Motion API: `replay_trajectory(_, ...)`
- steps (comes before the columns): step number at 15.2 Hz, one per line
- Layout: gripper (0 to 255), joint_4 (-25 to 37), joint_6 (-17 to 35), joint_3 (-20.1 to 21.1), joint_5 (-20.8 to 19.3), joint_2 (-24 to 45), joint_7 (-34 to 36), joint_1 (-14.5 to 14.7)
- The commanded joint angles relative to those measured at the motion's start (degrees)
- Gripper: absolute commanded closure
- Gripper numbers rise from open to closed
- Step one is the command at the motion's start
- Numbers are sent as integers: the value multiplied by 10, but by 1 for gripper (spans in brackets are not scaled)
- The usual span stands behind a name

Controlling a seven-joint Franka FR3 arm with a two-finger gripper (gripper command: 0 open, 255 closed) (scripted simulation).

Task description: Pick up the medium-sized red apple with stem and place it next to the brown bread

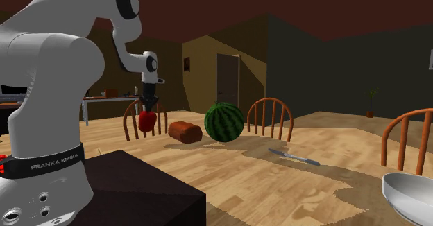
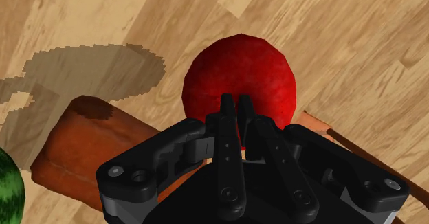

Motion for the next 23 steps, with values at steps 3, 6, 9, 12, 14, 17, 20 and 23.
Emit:
replay_trajectory(3,255,-8,25,-1,-1,17,0,1)
replay_trajectory(6,255,-10,41,-1,-2,31,0,2)
replay_trajectory(9,255,-12,57,-2,-3,45,0,3)
replay_trajectory(12,255,-12,73,-3,-4,60,0,3)
replay_trajectory(14,255,-12,77,-3,-4,64,0,4)
replay_trajectory(17,255,-12,77,-3,-4,64,0,4)
replay_trajectory(20,255,-12,77,-3,-4,64,0,4)
replay_trajectory(23,0,-12,77,-3,-4,64,0,4)
